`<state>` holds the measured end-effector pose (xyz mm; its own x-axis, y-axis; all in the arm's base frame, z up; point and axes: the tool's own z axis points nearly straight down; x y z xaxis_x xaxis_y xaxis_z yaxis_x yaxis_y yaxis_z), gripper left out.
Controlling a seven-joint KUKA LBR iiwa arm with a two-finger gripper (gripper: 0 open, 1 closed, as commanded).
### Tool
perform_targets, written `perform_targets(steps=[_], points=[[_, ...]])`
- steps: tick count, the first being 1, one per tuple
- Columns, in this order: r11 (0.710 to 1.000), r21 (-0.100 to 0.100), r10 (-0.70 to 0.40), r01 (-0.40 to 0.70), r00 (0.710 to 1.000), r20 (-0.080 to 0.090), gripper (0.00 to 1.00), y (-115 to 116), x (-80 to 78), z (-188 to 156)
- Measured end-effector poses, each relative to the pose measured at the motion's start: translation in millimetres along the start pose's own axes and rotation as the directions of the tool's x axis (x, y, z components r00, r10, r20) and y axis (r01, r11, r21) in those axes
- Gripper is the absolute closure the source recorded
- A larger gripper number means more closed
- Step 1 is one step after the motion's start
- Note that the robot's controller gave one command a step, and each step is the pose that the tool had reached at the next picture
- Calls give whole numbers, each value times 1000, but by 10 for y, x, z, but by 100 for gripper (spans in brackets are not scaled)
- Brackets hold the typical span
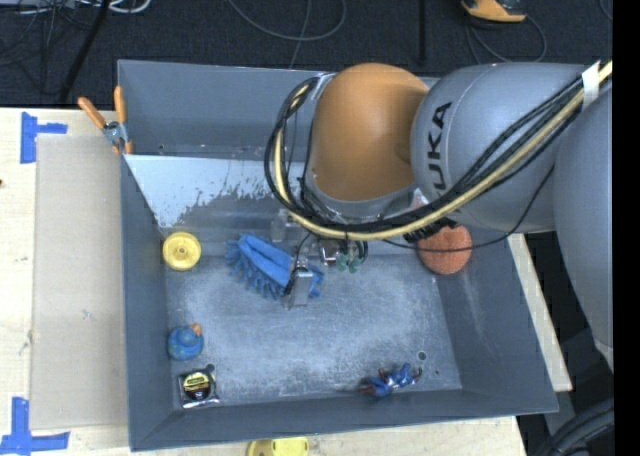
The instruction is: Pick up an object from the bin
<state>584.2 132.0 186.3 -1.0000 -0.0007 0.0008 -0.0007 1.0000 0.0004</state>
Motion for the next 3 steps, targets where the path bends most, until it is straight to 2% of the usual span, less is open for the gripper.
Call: perform_targets(steps=[1,2,3], points=[[1000,0,-27,27,1000,1,100,-83,-368,659],[1000,0,-26,26,1000,1,0,-85,-368,659],[1000,0,-26,26,1000,1,0,-86,-368,659]])
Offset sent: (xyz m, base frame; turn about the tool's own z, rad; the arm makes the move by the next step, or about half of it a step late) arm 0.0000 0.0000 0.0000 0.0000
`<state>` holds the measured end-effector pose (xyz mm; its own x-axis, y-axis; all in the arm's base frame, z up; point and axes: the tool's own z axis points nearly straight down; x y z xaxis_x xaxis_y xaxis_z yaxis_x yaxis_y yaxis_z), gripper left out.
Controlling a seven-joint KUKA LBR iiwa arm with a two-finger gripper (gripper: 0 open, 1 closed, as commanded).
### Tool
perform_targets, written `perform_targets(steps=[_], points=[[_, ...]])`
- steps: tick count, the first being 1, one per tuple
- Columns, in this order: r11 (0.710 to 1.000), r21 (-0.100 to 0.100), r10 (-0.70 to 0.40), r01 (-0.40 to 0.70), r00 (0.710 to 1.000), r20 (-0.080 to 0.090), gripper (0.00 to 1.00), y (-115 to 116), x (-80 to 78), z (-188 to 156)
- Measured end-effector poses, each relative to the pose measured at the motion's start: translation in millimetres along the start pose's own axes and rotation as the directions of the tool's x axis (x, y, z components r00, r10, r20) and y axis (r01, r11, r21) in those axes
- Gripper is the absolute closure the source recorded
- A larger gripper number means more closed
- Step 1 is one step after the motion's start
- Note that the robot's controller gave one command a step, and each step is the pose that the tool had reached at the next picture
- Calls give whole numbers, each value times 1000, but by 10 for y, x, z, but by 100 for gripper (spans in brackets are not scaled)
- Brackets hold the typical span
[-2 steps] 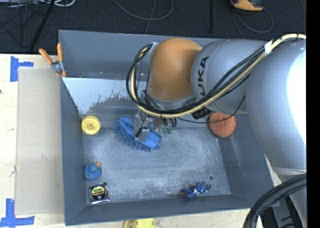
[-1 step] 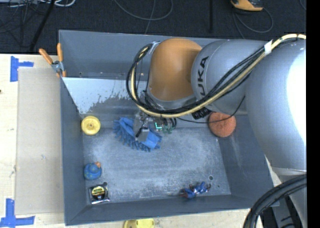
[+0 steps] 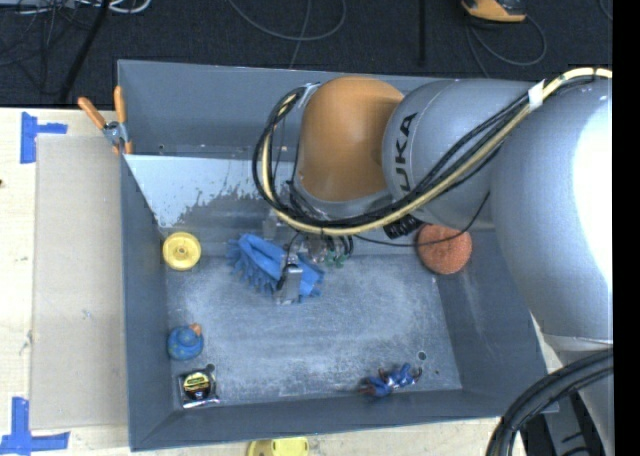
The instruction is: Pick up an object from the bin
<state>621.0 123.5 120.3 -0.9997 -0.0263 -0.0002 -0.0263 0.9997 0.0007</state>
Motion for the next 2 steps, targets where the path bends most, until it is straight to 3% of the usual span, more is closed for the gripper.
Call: perform_targets(steps=[1,2], points=[[1000,0,14,-14,1000,1,100,-271,109,342],[1000,0,15,-15,1000,1,100,-272,109,342]])
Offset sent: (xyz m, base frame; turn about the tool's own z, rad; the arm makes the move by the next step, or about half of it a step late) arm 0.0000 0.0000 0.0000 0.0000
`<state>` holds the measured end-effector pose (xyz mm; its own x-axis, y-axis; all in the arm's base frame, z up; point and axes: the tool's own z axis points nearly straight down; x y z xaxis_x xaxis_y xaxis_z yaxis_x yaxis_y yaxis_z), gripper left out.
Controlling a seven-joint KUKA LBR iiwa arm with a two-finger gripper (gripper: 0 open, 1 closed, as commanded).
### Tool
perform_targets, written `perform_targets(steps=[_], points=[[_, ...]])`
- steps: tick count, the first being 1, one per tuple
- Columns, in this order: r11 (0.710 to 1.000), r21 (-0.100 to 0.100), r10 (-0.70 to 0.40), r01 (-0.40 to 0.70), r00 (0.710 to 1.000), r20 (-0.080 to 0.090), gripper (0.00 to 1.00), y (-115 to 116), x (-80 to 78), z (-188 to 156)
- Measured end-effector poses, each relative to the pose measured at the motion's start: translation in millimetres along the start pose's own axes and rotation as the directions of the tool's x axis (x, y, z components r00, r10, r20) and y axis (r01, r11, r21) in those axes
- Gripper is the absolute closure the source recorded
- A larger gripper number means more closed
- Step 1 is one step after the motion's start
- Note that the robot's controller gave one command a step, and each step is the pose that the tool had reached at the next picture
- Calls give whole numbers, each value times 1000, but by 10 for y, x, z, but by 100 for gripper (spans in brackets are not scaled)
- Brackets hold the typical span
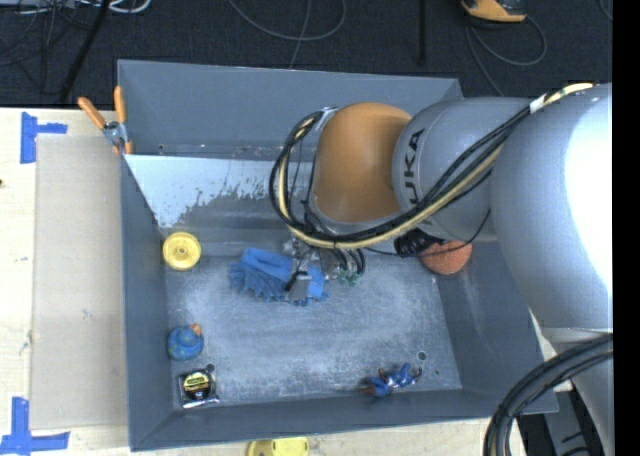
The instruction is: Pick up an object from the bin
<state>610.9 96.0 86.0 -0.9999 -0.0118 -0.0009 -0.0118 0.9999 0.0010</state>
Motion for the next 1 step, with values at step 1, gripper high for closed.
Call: perform_targets(steps=[1], points=[[1000,1,-25,25,1000,4,100,-322,46,-2029]])
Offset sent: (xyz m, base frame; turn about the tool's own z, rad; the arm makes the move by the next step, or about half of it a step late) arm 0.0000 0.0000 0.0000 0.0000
